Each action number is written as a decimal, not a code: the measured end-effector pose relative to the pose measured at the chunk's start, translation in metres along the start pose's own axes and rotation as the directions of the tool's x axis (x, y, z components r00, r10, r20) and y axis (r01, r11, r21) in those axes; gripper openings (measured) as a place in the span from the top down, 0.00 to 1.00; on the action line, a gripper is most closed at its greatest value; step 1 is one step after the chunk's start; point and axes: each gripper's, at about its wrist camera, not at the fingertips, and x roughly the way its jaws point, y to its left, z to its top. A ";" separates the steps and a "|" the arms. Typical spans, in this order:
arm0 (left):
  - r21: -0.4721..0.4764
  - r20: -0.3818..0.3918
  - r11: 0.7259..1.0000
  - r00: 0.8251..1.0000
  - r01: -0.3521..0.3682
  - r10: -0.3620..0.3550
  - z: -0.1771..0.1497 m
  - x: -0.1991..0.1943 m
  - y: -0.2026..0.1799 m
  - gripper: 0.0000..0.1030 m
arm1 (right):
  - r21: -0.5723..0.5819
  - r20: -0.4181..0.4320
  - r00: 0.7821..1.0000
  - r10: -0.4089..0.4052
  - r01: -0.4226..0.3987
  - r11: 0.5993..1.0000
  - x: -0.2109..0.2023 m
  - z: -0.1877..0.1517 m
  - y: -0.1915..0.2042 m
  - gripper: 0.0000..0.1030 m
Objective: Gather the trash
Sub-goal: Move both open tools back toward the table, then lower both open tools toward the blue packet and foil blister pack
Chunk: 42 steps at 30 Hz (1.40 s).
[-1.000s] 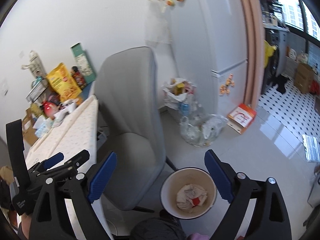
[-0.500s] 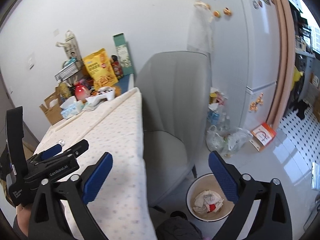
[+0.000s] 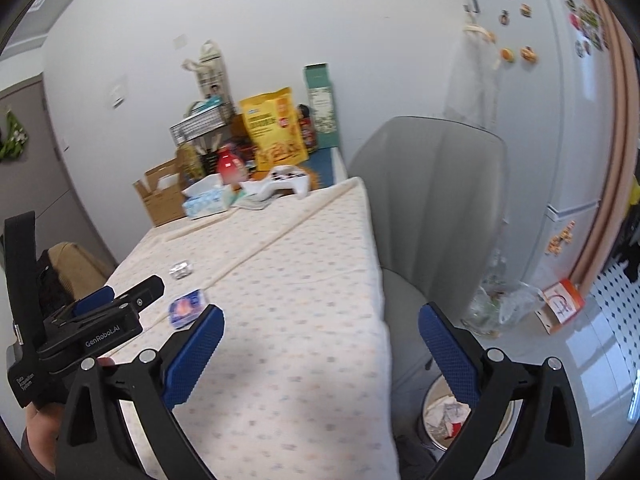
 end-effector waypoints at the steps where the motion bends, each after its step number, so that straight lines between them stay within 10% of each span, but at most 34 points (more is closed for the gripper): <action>1: -0.008 0.002 1.000 1.000 -0.012 0.012 0.000 -0.003 0.009 0.05 | -0.007 -0.002 1.000 0.010 -0.010 1.000 0.001 0.000 0.006 0.07; 42: -0.126 -0.130 0.971 0.973 -0.204 0.188 0.018 0.093 0.172 0.05 | -0.149 -0.294 0.941 0.169 -0.220 0.964 0.193 0.000 0.158 0.27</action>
